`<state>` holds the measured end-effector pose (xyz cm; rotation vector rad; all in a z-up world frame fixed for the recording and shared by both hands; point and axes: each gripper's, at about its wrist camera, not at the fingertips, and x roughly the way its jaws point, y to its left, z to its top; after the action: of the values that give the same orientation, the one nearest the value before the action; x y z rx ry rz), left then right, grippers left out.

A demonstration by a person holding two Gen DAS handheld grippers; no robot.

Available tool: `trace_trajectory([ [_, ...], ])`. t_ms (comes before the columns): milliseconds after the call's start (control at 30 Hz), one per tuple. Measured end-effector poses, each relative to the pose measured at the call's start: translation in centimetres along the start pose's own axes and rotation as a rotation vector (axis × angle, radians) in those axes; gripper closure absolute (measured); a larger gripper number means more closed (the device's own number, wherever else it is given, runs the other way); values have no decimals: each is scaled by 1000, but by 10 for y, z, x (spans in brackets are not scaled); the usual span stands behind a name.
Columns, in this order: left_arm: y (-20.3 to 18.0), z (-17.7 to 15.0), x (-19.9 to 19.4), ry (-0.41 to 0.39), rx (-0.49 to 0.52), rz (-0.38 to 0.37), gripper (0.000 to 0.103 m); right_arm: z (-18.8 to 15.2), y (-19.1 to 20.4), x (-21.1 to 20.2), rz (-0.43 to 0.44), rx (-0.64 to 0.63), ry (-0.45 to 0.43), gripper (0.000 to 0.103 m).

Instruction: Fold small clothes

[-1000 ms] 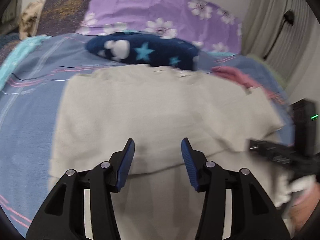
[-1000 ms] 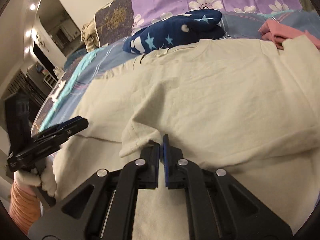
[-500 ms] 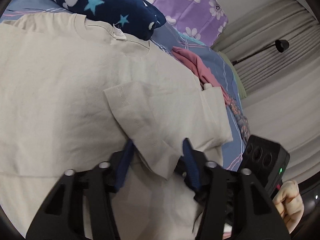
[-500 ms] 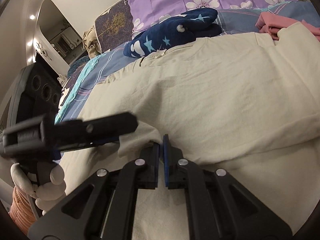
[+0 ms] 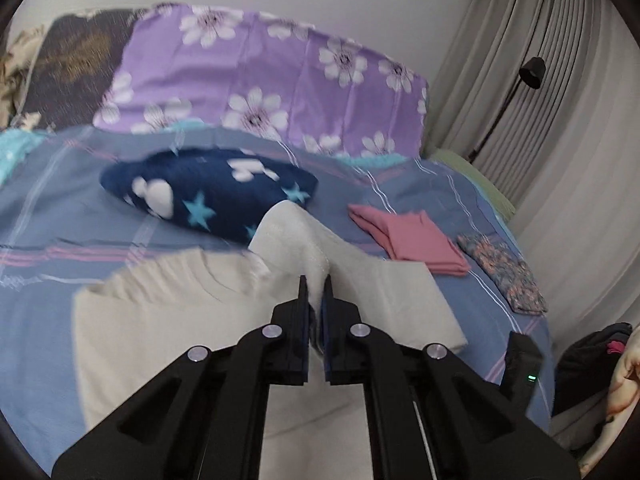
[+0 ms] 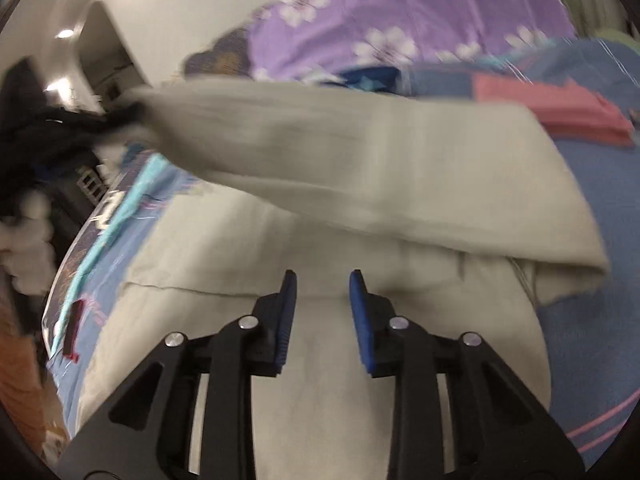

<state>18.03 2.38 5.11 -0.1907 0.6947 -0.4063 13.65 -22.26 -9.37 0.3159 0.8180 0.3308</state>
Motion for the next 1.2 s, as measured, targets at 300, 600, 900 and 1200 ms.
trace_trajectory([
  [300,68,-16,-30,1,-48,182,99,-4,-30,12,-12,173,42,101],
  [600,110,-55,-29,70,-87,273,98,-2,-31,14,-12,170,42,100],
  [900,133,-86,-23,98,-47,408,66,2,-28,-2,-19,150,10,79],
  [1200,106,-104,9,179,107,402,56,0,-48,-45,-87,178,25,75],
])
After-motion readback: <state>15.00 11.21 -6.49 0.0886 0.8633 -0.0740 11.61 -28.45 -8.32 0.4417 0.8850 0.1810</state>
